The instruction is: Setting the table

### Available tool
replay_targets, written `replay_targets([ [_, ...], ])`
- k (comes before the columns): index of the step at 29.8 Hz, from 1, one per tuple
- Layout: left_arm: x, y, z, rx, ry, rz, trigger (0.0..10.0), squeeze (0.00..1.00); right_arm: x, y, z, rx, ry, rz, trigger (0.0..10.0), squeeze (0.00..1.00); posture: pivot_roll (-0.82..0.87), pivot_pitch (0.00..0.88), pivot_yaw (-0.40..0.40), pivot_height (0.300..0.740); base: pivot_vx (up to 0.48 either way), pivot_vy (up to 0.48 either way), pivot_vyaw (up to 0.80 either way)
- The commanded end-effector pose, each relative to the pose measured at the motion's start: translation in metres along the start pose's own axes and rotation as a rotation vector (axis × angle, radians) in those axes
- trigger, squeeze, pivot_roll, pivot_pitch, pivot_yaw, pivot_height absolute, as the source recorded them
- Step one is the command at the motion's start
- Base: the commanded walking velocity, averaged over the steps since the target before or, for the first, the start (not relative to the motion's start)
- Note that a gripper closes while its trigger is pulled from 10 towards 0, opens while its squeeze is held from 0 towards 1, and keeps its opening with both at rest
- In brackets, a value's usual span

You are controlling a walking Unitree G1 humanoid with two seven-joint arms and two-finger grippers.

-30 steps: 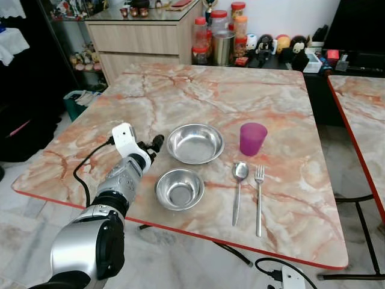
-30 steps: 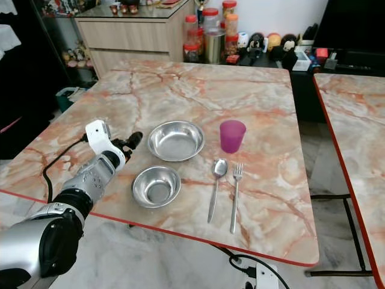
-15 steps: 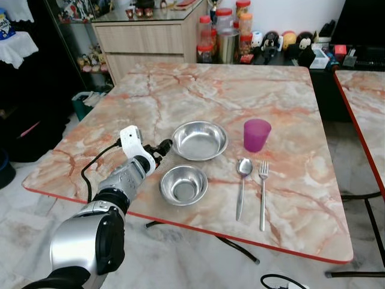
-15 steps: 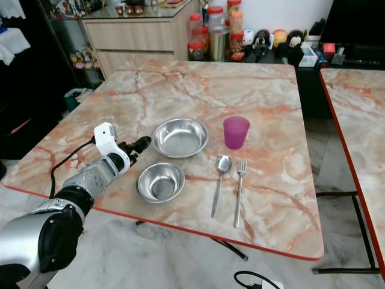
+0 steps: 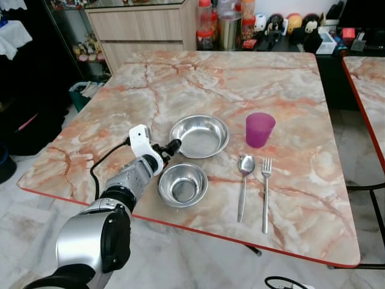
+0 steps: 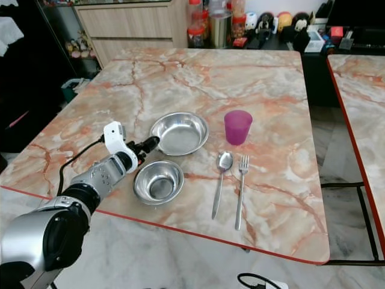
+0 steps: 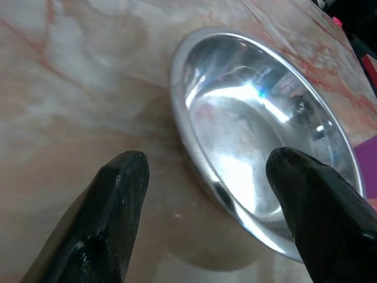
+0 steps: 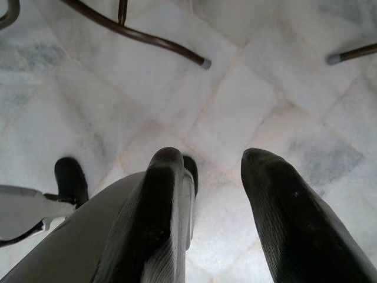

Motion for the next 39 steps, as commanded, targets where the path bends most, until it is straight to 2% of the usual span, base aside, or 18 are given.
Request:
replay_targets([
  [1, 0.002, -0.001, 0.001, 0.007, 0.016, -0.005, 10.0, 0.00, -0.004, 0.003, -0.004, 0.000, -0.019, 0.007, 10.0, 0.00, -0.07, 0.141, 0.117, 0.740, 0.000, 0.000, 0.00],
  [5, 0.002, -0.001, 0.003, 0.002, 0.022, -0.002, 10.0, 0.00, 0.027, -0.003, -0.006, 0.025, 0.015, 0.128, 10.0, 0.00, -0.08, 0.157, 0.118, 0.740, 0.000, 0.000, 0.00],
  [10, 0.002, -0.001, 0.002, 0.003, 0.033, 0.002, 10.0, 0.00, 0.048, -0.006, -0.002, 0.015, 0.030, 0.203, 10.0, 0.00, -0.08, 0.163, 0.117, 0.740, 0.000, 0.000, 0.00],
  [14, 0.003, -0.001, 0.000, 0.012, 0.046, 0.012, 10.0, 0.00, 0.059, -0.006, -0.006, 0.034, 0.048, 0.252, 10.0, 0.00, -0.08, 0.168, 0.112, 0.740, 0.000, 0.000, 0.00],
  [23, 0.022, 0.001, -0.001, 0.012, 0.075, 0.093, 10.0, 0.00, 0.068, -0.005, -0.013, 0.060, 0.066, 0.295, 10.0, 0.00, -0.07, 0.169, 0.106, 0.740, 0.000, 0.000, 0.00],
  [26, 0.046, 0.002, 0.006, -0.023, 0.096, 0.169, 10.0, 0.00, 0.070, -0.006, -0.014, 0.062, 0.061, 0.300, 10.0, 0.00, -0.07, 0.163, 0.106, 0.740, 0.000, 0.000, 0.00],
  [28, 0.049, 0.002, 0.008, -0.029, 0.096, 0.177, 10.0, 0.00, 0.071, -0.006, -0.014, 0.062, 0.061, 0.301, 10.0, 0.00, -0.07, 0.158, 0.106, 0.740, 0.000, 0.000, 0.00],
  [29, 0.059, 0.003, 0.012, -0.043, 0.093, 0.201, 10.0, 0.00, 0.072, -0.006, -0.015, 0.065, 0.062, 0.303, 10.0, 0.00, -0.07, 0.156, 0.106, 0.740, 0.000, 0.000, 0.00],
  [35, 0.065, 0.003, 0.016, -0.062, 0.087, 0.213, 10.0, 0.00, 0.074, -0.007, -0.016, 0.068, 0.060, 0.307, 10.0, 0.00, -0.07, 0.152, 0.108, 0.740, 0.000, 0.000, 0.00],
  [39, 0.060, 0.003, 0.012, -0.043, 0.087, 0.197, 10.0, 0.00, 0.076, -0.007, -0.018, 0.074, 0.061, 0.308, 10.0, 0.00, -0.07, 0.151, 0.109, 0.740, 0.000, 0.000, 0.00],
])
Point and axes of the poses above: a point about 5 cm out from each wrist's last joint towards the gripper, its own y axis pointing back from the gripper into the wrist, its own x axis along the axis of the wrist's last joint, z = x × y, the point moved 5 cm from there along -y, pointing out of the wrist towards the gripper, and after that the axes turned 9 degrees about y, right-handed, at the moved point
